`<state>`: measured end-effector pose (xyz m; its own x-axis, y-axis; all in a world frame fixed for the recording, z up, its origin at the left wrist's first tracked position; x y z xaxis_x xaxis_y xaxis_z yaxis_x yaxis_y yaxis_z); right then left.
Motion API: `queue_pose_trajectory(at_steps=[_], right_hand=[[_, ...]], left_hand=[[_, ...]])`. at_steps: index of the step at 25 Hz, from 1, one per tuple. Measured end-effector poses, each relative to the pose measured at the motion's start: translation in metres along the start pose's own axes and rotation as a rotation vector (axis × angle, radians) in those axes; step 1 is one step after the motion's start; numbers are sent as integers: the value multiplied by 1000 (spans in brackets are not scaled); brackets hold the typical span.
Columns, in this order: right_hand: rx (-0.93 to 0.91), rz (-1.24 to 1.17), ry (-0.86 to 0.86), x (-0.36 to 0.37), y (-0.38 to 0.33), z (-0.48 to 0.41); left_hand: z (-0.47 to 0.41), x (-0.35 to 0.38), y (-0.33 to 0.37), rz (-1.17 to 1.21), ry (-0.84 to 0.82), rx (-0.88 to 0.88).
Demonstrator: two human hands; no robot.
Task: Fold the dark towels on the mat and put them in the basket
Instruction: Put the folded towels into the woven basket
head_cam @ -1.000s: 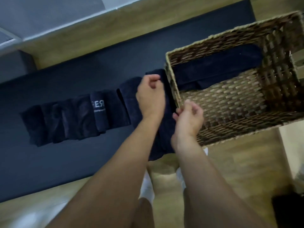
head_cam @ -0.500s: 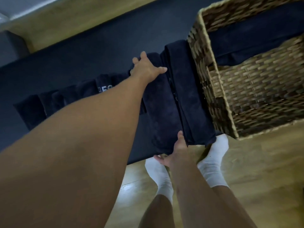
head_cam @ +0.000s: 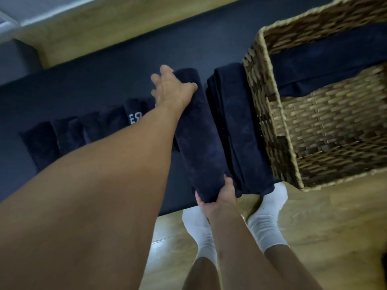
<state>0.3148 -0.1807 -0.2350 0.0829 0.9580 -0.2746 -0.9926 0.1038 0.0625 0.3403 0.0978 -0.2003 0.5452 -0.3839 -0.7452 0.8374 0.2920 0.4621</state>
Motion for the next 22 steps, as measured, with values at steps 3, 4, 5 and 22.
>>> queue_pose_trajectory(at_steps=[3,4,5,22], right_hand=[[-77,73,0,10,-6,53],[-125,86,17,14,-14,77],[-183,96,29,18,-24,100],[-929,478,25,-43,-430,196]], left_hand=[[4,-62,11,161,87,-102],[7,-86,18,229,129,-130],[12,-109,26,306,166,-154],[216,63,127,938,170,-484]])
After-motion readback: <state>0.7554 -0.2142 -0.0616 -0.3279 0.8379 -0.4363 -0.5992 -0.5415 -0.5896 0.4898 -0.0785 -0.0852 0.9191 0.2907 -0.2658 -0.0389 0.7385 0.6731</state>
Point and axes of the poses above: each hand's wrist, its own z-axis away from the middle knuckle, its own x-axis out of the palm, y = z × x, the point moved 4 cm from there along -z, towards the middle knuckle, and after that the axes turned 6 degrees about y, right-handed, at the moved point
